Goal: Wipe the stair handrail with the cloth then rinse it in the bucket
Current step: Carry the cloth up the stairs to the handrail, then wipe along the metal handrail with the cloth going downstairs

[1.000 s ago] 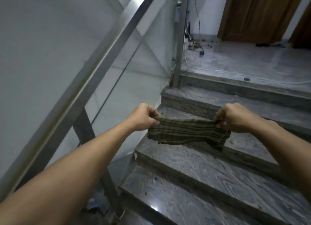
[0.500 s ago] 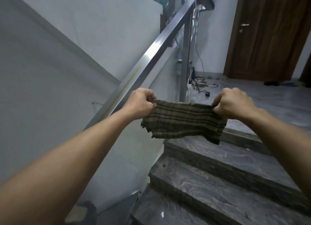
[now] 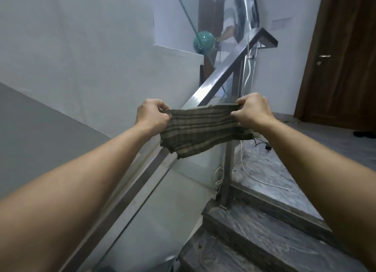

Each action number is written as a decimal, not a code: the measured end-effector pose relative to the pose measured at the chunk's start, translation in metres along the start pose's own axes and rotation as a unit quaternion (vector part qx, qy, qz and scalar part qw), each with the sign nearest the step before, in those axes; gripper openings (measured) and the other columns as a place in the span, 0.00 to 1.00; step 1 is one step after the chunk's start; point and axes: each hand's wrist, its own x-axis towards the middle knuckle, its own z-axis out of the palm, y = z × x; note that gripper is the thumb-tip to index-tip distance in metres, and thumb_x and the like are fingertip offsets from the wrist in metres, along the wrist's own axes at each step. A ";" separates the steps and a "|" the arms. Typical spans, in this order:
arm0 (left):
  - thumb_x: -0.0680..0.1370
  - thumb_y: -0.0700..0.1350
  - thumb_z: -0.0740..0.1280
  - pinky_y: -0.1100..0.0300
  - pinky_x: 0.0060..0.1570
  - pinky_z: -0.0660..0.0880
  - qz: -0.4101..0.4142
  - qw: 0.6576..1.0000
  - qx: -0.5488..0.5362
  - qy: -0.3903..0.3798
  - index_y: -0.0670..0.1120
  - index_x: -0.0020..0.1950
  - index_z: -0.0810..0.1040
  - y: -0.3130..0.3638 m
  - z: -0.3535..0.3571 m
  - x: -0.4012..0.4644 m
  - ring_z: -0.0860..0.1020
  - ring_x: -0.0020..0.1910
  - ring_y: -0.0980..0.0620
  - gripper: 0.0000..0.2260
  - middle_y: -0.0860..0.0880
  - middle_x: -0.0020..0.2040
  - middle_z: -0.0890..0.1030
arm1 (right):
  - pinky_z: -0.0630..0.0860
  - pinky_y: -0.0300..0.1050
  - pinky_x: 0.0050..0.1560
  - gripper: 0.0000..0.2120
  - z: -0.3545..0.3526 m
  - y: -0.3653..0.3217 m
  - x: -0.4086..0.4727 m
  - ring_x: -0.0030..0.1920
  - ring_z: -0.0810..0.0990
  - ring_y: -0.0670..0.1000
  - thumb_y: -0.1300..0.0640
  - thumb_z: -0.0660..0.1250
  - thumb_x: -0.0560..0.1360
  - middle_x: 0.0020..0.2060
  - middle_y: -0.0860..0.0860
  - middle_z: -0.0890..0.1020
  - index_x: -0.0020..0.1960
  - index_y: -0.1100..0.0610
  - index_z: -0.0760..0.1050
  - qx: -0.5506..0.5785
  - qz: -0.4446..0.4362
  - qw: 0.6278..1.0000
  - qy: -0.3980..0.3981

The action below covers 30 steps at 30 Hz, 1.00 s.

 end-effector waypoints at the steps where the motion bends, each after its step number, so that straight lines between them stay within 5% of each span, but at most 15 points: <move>1: 0.71 0.39 0.70 0.61 0.42 0.72 -0.003 1.000 -0.002 0.003 0.47 0.41 0.82 0.002 0.001 0.007 0.79 0.41 0.48 0.04 0.46 0.40 0.82 | 0.81 0.49 0.47 0.08 0.003 -0.003 0.011 0.45 0.81 0.55 0.61 0.71 0.72 0.43 0.55 0.82 0.50 0.61 0.80 -0.001 -0.004 1.000 0.001; 7: 0.70 0.41 0.72 0.62 0.41 0.71 -0.009 1.000 -0.003 0.016 0.47 0.39 0.83 0.008 0.015 0.042 0.79 0.41 0.48 0.01 0.46 0.39 0.82 | 0.79 0.47 0.46 0.14 0.022 -0.019 0.067 0.49 0.78 0.57 0.60 0.67 0.73 0.51 0.56 0.78 0.58 0.59 0.73 -0.018 -0.028 0.999 -0.017; 13: 0.68 0.40 0.69 0.61 0.42 0.71 -0.029 0.999 0.035 0.024 0.47 0.36 0.81 0.001 0.040 0.076 0.80 0.44 0.44 0.03 0.44 0.41 0.83 | 0.75 0.53 0.55 0.35 0.048 -0.036 0.108 0.59 0.75 0.61 0.58 0.65 0.75 0.61 0.60 0.73 0.75 0.57 0.49 -0.033 -0.062 0.994 -0.085; 18: 0.69 0.36 0.66 0.56 0.45 0.72 -0.059 0.991 0.118 0.030 0.42 0.46 0.82 -0.010 0.053 0.095 0.80 0.52 0.39 0.08 0.40 0.48 0.82 | 0.58 0.59 0.74 0.40 0.083 -0.038 0.143 0.76 0.54 0.61 0.57 0.61 0.76 0.77 0.62 0.54 0.77 0.55 0.37 -0.155 -0.081 0.976 -0.129; 21: 0.72 0.41 0.66 0.50 0.57 0.72 0.035 0.977 0.204 0.046 0.44 0.57 0.76 -0.014 0.068 0.095 0.74 0.60 0.41 0.14 0.42 0.59 0.76 | 0.48 0.61 0.75 0.40 0.098 -0.033 0.160 0.77 0.50 0.61 0.55 0.57 0.75 0.78 0.61 0.48 0.77 0.53 0.35 -0.177 -0.088 0.968 -0.152; 24: 0.73 0.42 0.63 0.50 0.63 0.68 0.178 0.969 0.167 0.033 0.42 0.61 0.72 -0.013 0.092 0.097 0.70 0.63 0.41 0.17 0.41 0.63 0.72 | 0.41 0.63 0.75 0.37 0.108 -0.025 0.178 0.78 0.45 0.55 0.50 0.52 0.75 0.78 0.57 0.47 0.77 0.54 0.37 -0.229 -0.134 0.954 -0.138; 27: 0.78 0.47 0.61 0.49 0.75 0.54 0.184 0.969 0.129 -0.101 0.39 0.73 0.60 -0.011 0.118 0.107 0.56 0.76 0.41 0.26 0.38 0.76 0.59 | 0.38 0.64 0.74 0.31 0.112 -0.019 0.196 0.78 0.42 0.52 0.46 0.47 0.77 0.79 0.54 0.45 0.78 0.53 0.45 -0.315 -0.157 0.927 -0.132; 30: 0.81 0.51 0.56 0.47 0.77 0.44 0.163 0.950 0.202 -0.173 0.37 0.77 0.44 -0.014 0.139 0.122 0.44 0.78 0.42 0.33 0.38 0.79 0.44 | 0.37 0.65 0.73 0.30 0.107 -0.016 0.211 0.78 0.44 0.51 0.45 0.45 0.78 0.79 0.53 0.48 0.78 0.52 0.48 -0.365 -0.178 0.903 -0.137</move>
